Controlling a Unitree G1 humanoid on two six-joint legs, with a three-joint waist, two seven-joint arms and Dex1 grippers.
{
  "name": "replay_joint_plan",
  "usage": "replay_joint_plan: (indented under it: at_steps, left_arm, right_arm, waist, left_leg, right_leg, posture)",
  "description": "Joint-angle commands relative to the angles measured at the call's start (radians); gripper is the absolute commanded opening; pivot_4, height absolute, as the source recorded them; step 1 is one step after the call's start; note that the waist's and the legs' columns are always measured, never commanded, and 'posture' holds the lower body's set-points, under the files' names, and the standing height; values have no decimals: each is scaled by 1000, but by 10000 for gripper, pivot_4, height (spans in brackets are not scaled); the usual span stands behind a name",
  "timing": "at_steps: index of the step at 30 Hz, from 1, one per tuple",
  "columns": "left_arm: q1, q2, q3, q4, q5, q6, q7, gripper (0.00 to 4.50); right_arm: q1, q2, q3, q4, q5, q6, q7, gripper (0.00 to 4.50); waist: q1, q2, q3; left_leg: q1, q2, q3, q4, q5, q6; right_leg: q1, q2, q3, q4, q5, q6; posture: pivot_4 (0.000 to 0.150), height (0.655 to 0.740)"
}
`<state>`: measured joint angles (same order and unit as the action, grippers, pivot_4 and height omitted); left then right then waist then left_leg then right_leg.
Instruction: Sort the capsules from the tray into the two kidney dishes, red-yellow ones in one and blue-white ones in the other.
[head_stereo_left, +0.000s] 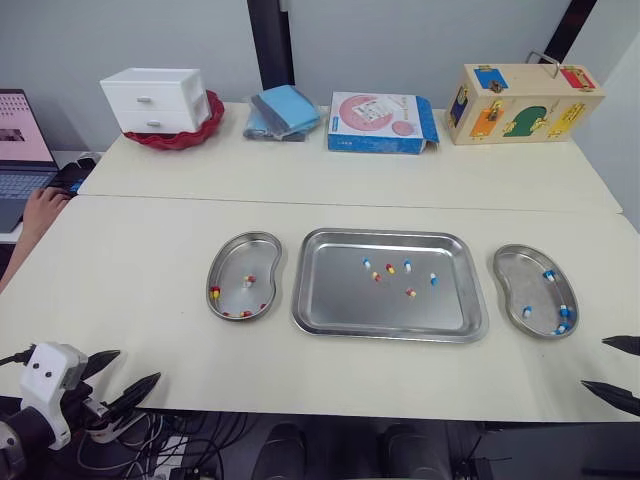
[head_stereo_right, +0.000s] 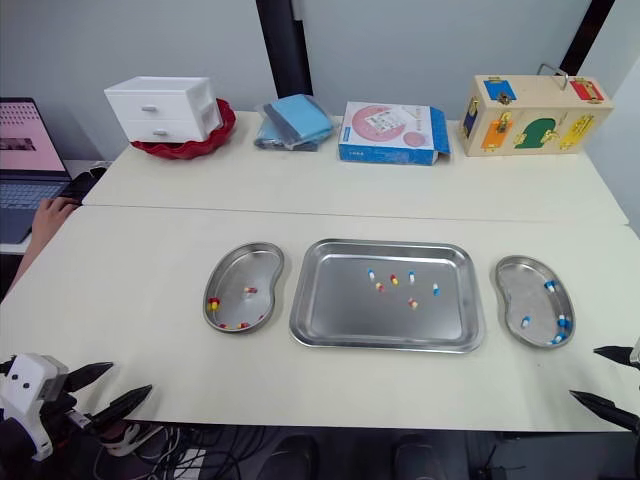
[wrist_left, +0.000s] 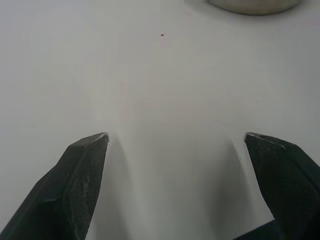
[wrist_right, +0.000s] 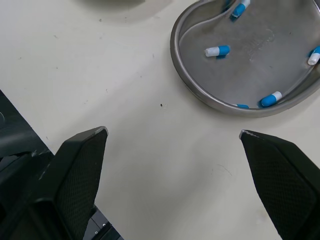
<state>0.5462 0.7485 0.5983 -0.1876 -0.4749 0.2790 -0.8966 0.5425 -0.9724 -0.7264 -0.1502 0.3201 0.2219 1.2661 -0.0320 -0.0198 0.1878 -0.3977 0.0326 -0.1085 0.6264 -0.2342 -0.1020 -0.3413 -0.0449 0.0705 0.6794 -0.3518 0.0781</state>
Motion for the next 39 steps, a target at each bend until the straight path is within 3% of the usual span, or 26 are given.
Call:
replay_joint_plan:
  at_steps: [1,9,17,26,30,33,39]
  left_arm:
    - [-2,11,35,-78,-20,42,18,45000]
    - [-20,14,32,-202,-49,139,32,45000]
    - [-49,2,11,-319,-107,212,37,45000]
    - [-77,-3,-8,-359,-141,224,21,45000]
    - [-159,-18,-88,-421,-186,270,70,45000]
    - [-315,-72,-252,-468,-198,330,176,45000]
    - [-549,-175,-515,-420,-106,351,284,45000]
  right_arm:
    - [11,-2,-23,3,-7,-36,12,44678]
    - [19,93,30,-137,32,-51,-31,44678]
    - [-38,347,247,-416,39,-79,-258,44678]
    - [-63,404,358,-432,14,-110,-355,44678]
    - [-75,398,378,-420,9,-113,-375,44678]
    - [-73,404,393,-406,8,-120,-389,44678]
    - [-47,418,420,-380,-5,-157,-407,44678]
  waist:
    - [0,0,0]
    - [0,0,0]
    - [1,1,0]
    - [1,0,-1]
    - [3,0,-1]
    - [9,1,-1]
    - [3,1,-2]
  left_leg:
    - [0,0,0,0,0,0]
    - [0,0,0,0,0,0]
    - [0,0,-1,0,0,0]
    - [1,0,-1,0,0,0]
    - [1,0,-1,0,0,0]
    - [2,0,-2,1,0,0]
    - [3,0,-2,1,0,0]
  right_leg:
    - [0,0,0,0,0,0]
    - [0,0,0,0,0,0]
    - [0,0,0,0,0,0]
    - [1,0,0,1,0,0]
    - [1,0,0,1,0,0]
    - [3,0,-1,1,0,0]
    - [4,0,-1,1,1,1]
  posture:
    - [1500,7337]
    - [1500,7337]
    - [1500,7337]
    - [1500,7337]
    - [1500,7337]
    - [1500,7337]
    - [1500,7337]
